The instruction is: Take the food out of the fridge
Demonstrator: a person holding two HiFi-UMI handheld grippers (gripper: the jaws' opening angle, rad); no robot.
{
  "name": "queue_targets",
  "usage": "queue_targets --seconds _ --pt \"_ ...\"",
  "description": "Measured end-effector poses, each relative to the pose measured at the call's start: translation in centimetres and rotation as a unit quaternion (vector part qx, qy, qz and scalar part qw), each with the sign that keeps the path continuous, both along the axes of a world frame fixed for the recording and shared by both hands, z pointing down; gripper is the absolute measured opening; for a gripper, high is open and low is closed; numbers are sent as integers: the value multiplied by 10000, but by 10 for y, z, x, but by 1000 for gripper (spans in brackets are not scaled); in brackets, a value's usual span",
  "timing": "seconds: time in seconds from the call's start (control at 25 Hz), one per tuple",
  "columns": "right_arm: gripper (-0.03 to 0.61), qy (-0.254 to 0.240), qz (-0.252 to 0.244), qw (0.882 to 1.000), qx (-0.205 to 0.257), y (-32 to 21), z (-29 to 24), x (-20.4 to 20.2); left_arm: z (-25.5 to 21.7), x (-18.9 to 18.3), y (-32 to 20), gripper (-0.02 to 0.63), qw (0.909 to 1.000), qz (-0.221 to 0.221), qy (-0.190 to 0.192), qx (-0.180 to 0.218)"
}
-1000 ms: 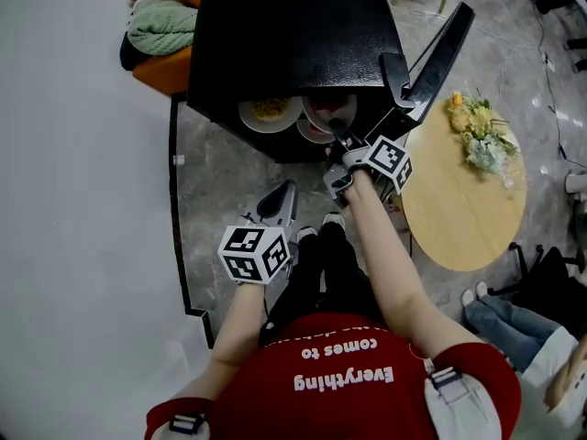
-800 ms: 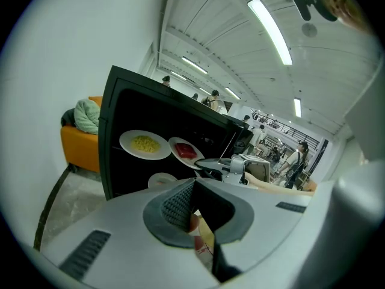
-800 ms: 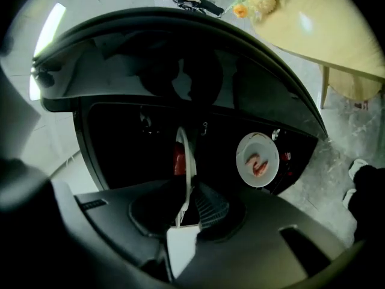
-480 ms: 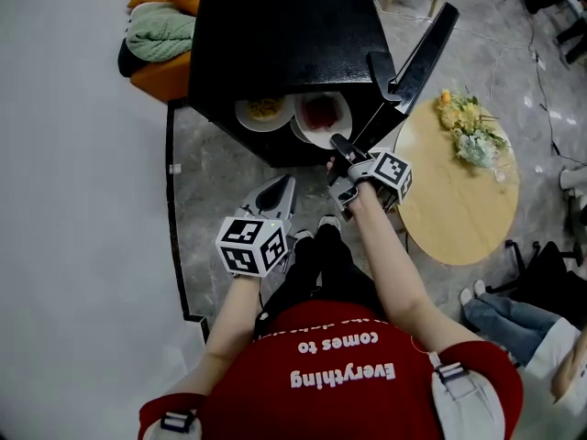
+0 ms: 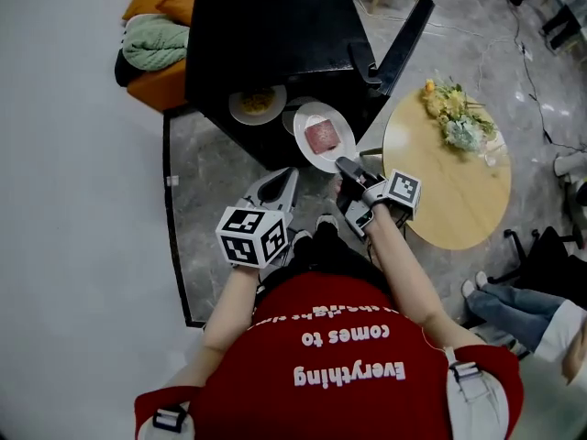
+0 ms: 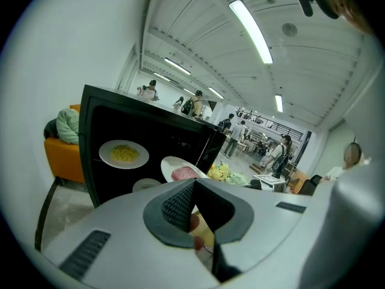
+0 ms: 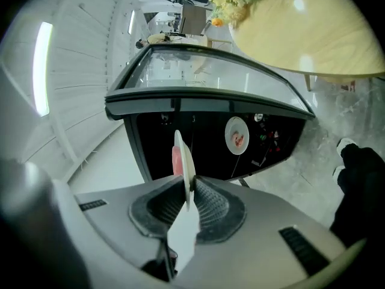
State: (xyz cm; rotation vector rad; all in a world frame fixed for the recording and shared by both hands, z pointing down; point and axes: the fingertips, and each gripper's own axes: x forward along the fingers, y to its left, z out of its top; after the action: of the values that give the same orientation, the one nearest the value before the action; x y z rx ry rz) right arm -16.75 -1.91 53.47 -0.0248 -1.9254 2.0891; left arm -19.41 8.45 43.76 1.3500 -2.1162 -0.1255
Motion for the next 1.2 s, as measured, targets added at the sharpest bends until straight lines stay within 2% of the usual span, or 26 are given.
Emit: queue_targets --seconds 0.28,0.56,0.68,0.88,1.2 --pt "48 24 -23 9999 -163 6 -3 81 4 34 -11 -2 9986 518 85 -99" --pt "48 -29 775 9963 -374 -2 5 140 24 69 -48 -2 9892 1427 268 -204" --pt "48 -34 1194 9924 -292 -22 8 165 29 93 -76 -3 9807 1917 266 -283" --pt "48 -69 2014 9788 -369 -55 12 216 30 138 -128 -2 9602 2760 222 -371" --pt "48 81 2871 9574 -300 -78 43 248 54 176 -172 -2 9283 3696 211 -353"
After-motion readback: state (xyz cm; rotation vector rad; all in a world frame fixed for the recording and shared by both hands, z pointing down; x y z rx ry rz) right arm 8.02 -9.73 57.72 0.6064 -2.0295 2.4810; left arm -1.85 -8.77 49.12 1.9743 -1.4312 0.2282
